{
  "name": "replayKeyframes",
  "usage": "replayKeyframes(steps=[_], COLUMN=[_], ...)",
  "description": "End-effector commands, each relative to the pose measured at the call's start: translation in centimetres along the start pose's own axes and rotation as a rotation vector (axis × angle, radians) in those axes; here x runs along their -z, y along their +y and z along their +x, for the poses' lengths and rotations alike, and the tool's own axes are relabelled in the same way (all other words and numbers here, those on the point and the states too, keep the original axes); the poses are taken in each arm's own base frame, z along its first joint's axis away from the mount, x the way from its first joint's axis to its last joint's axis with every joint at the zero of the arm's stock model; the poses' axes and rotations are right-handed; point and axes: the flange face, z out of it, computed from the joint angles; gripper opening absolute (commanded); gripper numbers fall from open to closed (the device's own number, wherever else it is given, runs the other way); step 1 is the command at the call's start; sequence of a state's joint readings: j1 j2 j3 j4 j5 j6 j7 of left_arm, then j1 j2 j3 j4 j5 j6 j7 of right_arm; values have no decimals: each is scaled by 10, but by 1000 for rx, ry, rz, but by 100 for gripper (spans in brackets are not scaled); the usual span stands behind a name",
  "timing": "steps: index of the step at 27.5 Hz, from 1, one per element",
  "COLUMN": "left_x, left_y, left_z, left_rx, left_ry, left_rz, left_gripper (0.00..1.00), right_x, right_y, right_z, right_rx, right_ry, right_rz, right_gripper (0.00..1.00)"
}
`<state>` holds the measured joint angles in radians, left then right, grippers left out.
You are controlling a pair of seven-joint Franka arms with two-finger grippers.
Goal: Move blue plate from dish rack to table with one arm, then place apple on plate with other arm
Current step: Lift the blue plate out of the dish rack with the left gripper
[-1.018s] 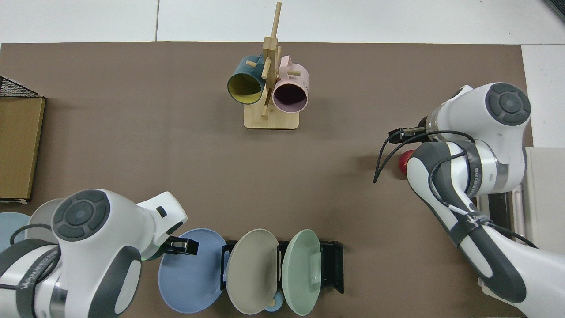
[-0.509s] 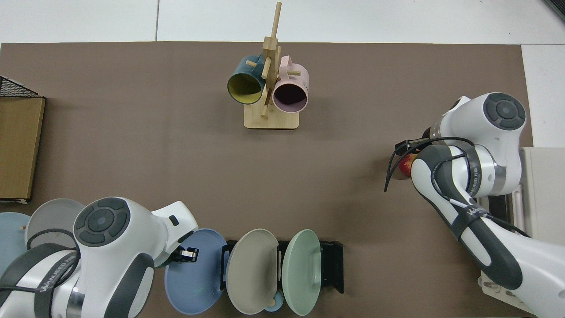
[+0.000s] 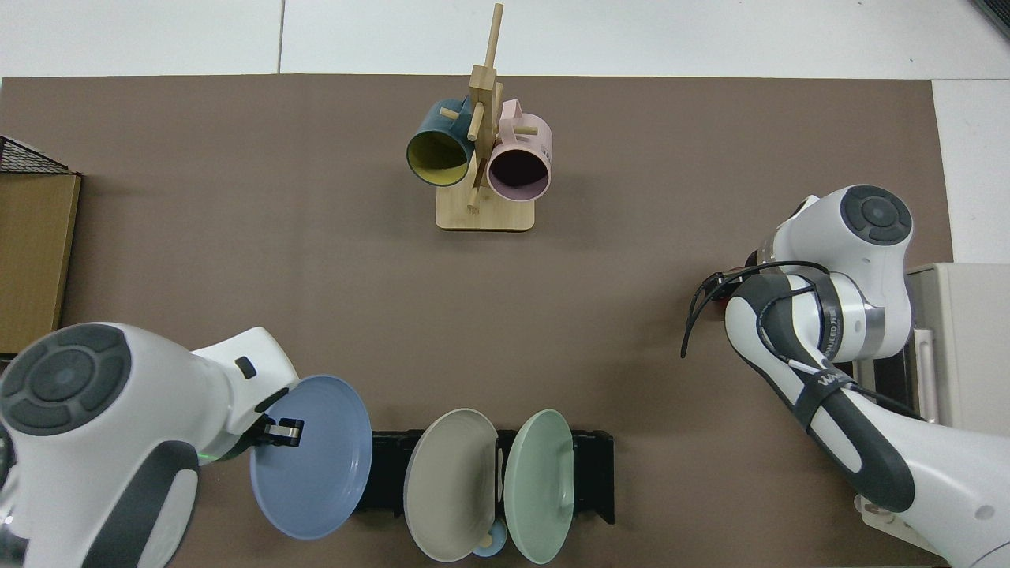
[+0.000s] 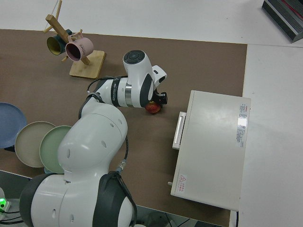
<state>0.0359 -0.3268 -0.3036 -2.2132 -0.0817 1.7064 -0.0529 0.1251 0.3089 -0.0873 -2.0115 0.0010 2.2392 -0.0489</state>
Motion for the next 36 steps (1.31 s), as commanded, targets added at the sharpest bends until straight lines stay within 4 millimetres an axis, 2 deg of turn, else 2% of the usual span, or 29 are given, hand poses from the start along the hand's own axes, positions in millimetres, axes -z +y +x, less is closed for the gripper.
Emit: replayKeyframes(steps=[1,3,7,9,11,15,19,21,22,24,29,32,34,36], left_x=[11,15,7,2,-3,-30,-55,-71,-79,-84,-95,-97,-97,-99], left_y=[-36,-47,-63,-63,-63,-55,-38,-28,-21,-8,9,21,22,25], left_z=[29,41,63,76,87,113,129,139,145,151,160,158,158,156], left_rx=[29,58,91,112,132,162,154,151,149,134,126,111,120,113], left_ry=[51,129,200,241,273,296,297,299,304,320,341,338,337,331], left_rz=[-65,-135,-311,-382,-409,-491,-527,-524,-521,-517,-508,-507,-506,-503], left_gripper=[0,0,0,0,0,0,0,0,0,0,0,14,33,36], right_x=[16,31,77,110,134,172,205,210,210,217,221,223,222,224], right_y=[3,1,-1,0,1,2,2,-3,-11,-27,-43,-53,-61,-67], right_z=[0,-1,0,1,2,0,-12,-16,-17,-19,-23,-25,-27,-29], right_rx=[35,33,31,30,33,37,43,45,53,72,58,40,26,18], right_ry=[22,30,47,61,71,104,145,139,133,142,143,145,134,131], right_rz=[-5,-5,-1,0,-1,-3,-3,-2,2,5,9,12,13,16], right_gripper=[0,0,0,0,0,0,0,0,0,0,0,0,0,0])
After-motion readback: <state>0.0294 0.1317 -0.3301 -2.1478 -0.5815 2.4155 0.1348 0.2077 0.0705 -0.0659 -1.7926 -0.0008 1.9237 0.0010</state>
